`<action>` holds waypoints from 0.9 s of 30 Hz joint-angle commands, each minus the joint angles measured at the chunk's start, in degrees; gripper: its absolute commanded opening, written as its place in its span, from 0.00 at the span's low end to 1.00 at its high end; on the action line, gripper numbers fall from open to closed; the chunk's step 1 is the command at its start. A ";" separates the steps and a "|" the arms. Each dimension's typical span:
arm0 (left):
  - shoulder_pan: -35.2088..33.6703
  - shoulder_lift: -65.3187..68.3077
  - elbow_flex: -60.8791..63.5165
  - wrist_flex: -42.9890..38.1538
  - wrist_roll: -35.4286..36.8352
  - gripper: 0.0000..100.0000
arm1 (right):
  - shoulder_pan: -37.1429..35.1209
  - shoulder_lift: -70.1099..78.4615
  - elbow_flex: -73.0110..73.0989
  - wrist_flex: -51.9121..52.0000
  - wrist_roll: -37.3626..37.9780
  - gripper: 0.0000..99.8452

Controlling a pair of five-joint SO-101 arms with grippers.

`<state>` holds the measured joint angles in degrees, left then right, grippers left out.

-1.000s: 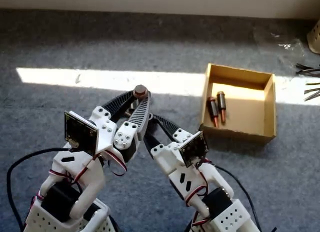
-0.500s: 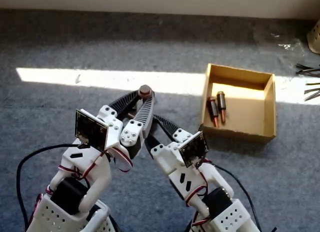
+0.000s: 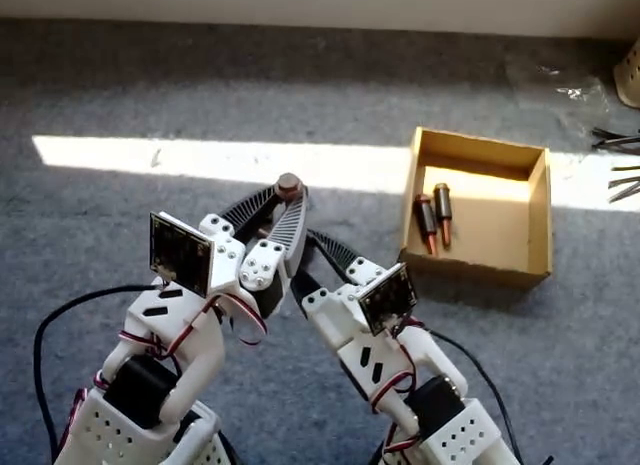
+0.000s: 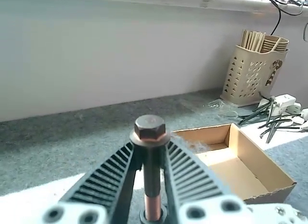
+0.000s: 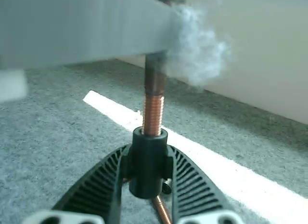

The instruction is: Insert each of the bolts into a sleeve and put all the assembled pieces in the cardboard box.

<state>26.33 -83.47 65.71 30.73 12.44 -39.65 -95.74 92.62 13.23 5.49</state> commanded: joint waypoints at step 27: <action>-3.47 -0.13 8.40 -0.62 0.97 0.01 | 0.57 -1.01 -1.45 -0.13 1.41 0.00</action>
<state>24.31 -83.91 74.33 31.34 13.05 -39.65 -95.56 92.79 13.32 6.46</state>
